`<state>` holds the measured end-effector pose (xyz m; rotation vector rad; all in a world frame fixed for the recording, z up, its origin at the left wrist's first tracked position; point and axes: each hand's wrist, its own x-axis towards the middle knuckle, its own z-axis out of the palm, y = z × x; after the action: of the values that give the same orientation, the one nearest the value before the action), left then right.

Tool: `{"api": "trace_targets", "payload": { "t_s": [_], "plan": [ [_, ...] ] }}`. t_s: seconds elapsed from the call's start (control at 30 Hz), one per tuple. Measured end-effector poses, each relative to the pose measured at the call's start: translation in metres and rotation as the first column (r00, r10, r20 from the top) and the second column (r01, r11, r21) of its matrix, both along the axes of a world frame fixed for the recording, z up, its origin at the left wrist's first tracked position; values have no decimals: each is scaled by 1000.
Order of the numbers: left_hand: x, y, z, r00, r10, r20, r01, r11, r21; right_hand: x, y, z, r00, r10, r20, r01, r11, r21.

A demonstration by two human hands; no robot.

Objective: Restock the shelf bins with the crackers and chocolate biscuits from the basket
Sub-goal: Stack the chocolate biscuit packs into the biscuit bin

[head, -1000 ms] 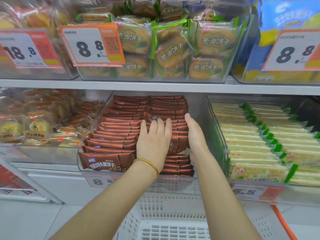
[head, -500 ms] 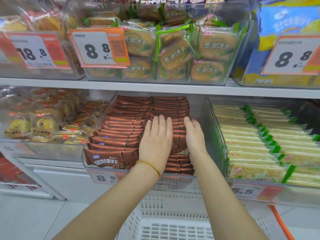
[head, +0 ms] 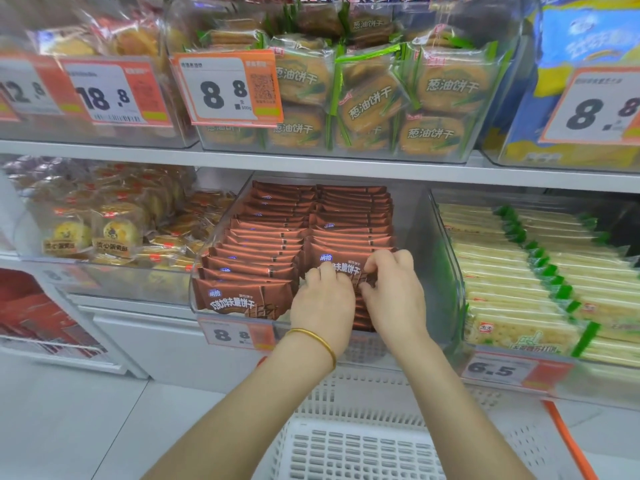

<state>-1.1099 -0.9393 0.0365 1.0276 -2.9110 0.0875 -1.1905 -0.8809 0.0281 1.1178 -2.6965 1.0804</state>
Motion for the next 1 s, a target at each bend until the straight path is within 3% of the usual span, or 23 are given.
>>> {"api": "trace_targets", "payload": {
  "t_s": [0.07, 0.17, 0.27, 0.33, 0.43, 0.5, 0.6, 0.77, 0.87, 1.0],
  "plan": [
    [2, 2, 1, 999, -1, -47, 1, 1000, 1, 0, -1, 0, 999, -29, -42, 31, 999, 37],
    [16, 3, 5, 979, -137, -149, 119, 985, -122, 6, 4, -3, 998, 1, -68, 6, 995, 103],
    [43, -10, 9, 872, -253, -419, 188, 964, -191, 18, 3, 0, 997, 64, -33, -66, 996, -61],
    [60, -34, 16, 834, -188, -519, 84, 972, -217, 33, -6, 4, 980, 186, 69, -165, 959, -232],
    [82, -71, 17, 913, 13, -407, -73, 988, -133, 68, -26, 9, 873, 389, 295, -299, 904, -307],
    [90, -84, 10, 961, 78, -264, -99, 993, -68, 82, -41, 5, 863, 388, 322, -315, 914, -258],
    [98, -89, 4, 975, 70, -211, -92, 991, -94, 95, -55, 1, 865, 347, 362, -296, 936, -190],
    [84, -99, 19, 966, 31, -257, -50, 996, -70, 87, -49, 5, 857, 350, 378, -297, 935, -192],
    [52, -123, 29, 987, -50, -151, 61, 996, 65, 76, -42, 16, 857, 354, 374, -294, 933, -208],
    [33, -147, 27, 1000, 26, -7, -25, 991, 128, 78, -40, 19, 837, 392, 382, -339, 919, -199]
  ]
}}
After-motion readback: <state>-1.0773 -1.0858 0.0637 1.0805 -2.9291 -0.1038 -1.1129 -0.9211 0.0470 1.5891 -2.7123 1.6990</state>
